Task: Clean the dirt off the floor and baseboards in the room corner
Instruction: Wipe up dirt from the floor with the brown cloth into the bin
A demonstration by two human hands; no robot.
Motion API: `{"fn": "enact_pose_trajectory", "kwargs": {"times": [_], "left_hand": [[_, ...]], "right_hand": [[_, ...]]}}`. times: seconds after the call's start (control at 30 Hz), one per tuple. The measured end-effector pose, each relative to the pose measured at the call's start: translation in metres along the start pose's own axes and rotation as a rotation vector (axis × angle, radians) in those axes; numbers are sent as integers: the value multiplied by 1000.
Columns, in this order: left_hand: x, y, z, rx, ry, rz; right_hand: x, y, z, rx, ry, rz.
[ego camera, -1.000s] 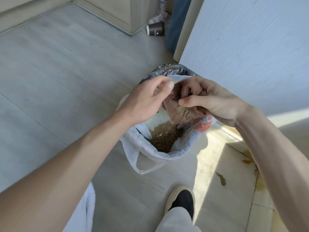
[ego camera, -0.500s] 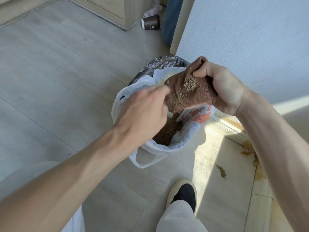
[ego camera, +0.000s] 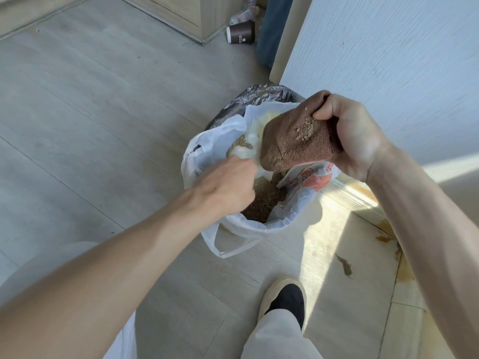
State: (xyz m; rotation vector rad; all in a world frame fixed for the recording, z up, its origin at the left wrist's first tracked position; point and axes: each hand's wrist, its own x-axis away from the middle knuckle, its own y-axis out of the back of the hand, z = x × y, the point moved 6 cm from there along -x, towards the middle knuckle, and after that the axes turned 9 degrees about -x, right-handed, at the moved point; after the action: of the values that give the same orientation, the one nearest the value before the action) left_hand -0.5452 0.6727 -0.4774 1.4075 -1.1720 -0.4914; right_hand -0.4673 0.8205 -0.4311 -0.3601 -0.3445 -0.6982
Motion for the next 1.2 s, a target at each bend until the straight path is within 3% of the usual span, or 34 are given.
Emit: {"fn": "enact_pose_trajectory", "kwargs": {"times": [0.07, 0.13, 0.2, 0.27, 0.33, 0.43, 0.57, 0.77, 0.97, 1.1, 1.2], "left_hand": [[2, 17, -4, -19, 41, -167], [7, 36, -20, 119, -89, -382], [4, 31, -26, 184, -159, -319], [4, 23, -21, 184, -105, -296], [7, 34, -27, 262, -145, -424], [12, 48, -41, 389, -263, -492], [17, 59, -23, 481, -180, -674], [4, 27, -38, 399, -247, -410], [8, 32, -37, 432, -287, -517], [9, 48, -20, 507, -177, -685], [11, 44, -40, 482, -260, -564]], "right_hand": [[0, 5, 2, -15, 7, -14], [2, 7, 3, -46, 0, 4], [2, 6, 3, -59, -5, 34], [2, 4, 0, -86, -21, 59], [2, 5, -2, -95, -32, 83], [-2, 4, -6, -100, -25, 83], [-5, 4, -9, -96, -46, 37], [-6, 4, -13, -67, -77, 31], [-4, -3, -12, 27, -22, -3], [-6, -2, -11, 16, -2, -74], [-5, -3, -7, 45, 60, -139]]}}
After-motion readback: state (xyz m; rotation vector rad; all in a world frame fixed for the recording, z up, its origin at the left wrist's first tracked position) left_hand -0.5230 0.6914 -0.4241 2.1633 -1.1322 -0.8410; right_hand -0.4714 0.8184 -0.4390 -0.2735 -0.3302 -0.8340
